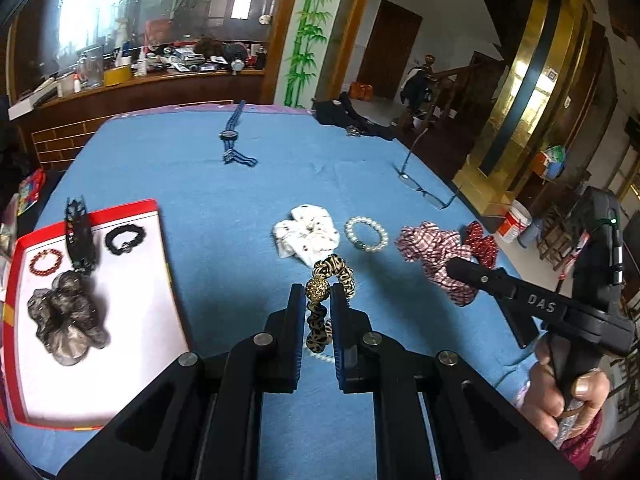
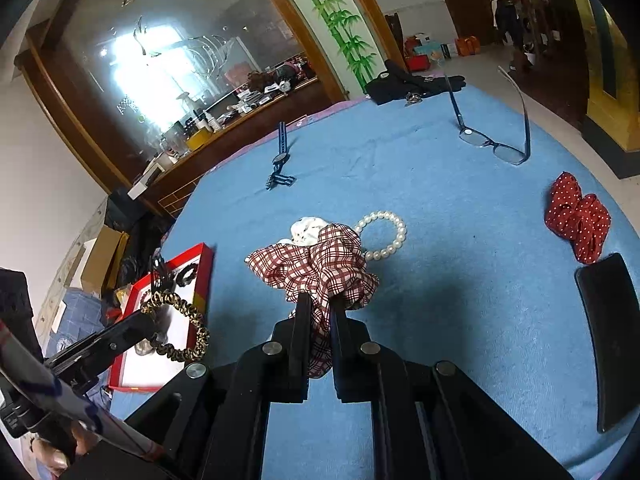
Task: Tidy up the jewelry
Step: 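Carry the leopard bracelet and plaid scrunchie into the white tray with both grippers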
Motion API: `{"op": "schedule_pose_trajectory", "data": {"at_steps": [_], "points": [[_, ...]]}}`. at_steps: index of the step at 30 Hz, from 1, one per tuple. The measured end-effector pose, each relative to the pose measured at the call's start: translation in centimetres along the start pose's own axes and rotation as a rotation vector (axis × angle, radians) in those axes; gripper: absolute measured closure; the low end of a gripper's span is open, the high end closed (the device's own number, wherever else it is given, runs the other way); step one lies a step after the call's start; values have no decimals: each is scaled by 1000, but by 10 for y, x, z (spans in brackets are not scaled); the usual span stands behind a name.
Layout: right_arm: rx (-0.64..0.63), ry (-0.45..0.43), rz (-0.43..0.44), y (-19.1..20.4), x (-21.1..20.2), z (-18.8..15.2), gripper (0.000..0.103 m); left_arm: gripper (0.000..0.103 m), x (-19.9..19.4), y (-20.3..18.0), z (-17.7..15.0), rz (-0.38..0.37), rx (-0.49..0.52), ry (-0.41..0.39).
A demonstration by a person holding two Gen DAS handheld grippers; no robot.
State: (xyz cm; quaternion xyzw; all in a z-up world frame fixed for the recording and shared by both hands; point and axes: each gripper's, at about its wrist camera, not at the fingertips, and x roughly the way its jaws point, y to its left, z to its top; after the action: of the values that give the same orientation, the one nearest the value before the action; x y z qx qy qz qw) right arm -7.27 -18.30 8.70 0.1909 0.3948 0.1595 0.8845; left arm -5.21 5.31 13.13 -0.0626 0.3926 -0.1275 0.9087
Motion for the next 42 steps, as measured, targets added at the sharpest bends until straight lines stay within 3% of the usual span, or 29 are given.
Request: {"op": "schedule_pose_trajectory", "data": {"at_steps": [14, 29, 37, 42], "points": [[-113, 66, 51, 57, 17, -13, 93, 91, -37, 54, -12, 64, -84, -55], [-270, 147, 126, 159, 65, -19, 92, 91, -113, 185, -16, 281, -272, -169], [-320, 178, 118, 201, 109, -15, 91, 91, -102, 250, -19, 351, -343, -127], [-326, 208, 102, 215, 141, -17, 90, 91, -77, 286, -24, 345, -404, -82]]}}
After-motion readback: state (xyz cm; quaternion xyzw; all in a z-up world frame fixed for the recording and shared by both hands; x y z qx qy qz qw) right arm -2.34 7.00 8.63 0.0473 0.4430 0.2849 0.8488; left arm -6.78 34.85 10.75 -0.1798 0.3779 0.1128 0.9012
